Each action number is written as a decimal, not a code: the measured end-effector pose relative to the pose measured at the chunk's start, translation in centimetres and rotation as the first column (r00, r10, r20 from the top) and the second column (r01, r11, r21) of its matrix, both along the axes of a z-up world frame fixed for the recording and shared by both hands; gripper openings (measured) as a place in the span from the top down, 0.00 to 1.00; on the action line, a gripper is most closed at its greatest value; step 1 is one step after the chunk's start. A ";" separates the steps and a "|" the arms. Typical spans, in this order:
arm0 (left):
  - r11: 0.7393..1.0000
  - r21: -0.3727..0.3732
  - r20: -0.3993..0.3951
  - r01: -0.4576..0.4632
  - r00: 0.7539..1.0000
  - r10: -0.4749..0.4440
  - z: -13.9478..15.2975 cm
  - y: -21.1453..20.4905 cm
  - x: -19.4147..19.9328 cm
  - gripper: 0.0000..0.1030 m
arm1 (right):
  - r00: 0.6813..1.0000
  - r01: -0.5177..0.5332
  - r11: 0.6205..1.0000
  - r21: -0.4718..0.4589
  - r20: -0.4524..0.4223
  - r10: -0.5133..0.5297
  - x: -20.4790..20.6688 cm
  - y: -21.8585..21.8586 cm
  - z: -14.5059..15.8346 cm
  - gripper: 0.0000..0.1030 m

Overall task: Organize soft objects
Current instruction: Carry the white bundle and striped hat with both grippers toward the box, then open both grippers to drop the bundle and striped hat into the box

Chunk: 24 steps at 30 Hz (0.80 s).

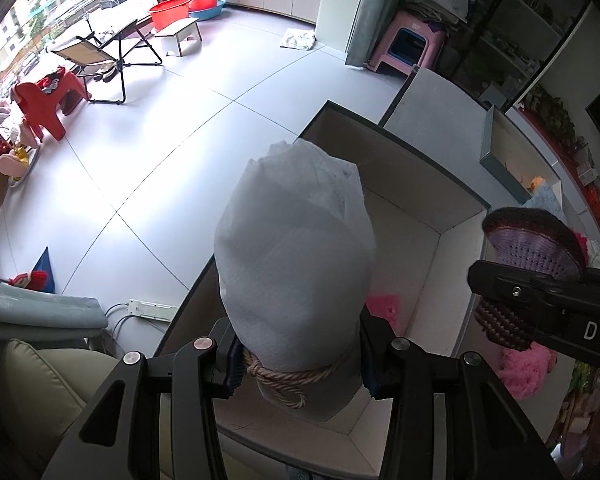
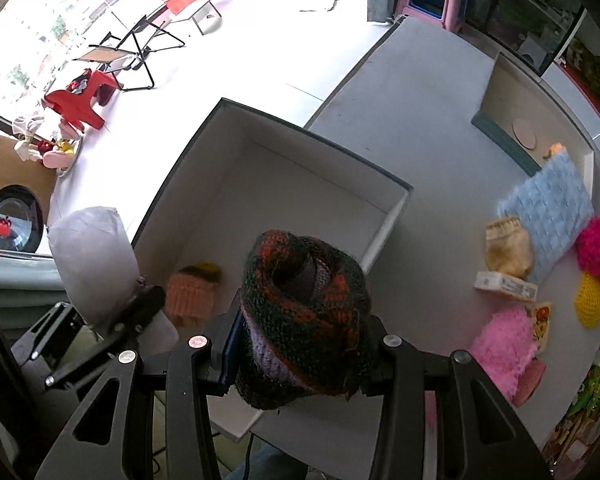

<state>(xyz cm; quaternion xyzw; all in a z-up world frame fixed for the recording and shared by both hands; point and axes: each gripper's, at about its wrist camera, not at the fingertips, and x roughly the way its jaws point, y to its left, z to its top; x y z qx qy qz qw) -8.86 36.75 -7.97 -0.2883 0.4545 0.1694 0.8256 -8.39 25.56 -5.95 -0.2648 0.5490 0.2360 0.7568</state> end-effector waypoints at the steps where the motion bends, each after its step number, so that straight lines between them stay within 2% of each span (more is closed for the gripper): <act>1: 1.000 -0.001 -0.004 0.001 1.000 -0.001 -0.1 0.1 0.2 0.55 | 1.000 0.000 1.000 -0.002 -0.004 0.000 0.2 0.3 -0.2 0.54; 24: 0.997 -0.033 -0.100 0.067 0.993 -0.070 -3.6 0.6 2.5 0.55 | 0.998 -0.016 0.995 -0.094 -0.056 0.010 2.7 3.4 -5.1 0.54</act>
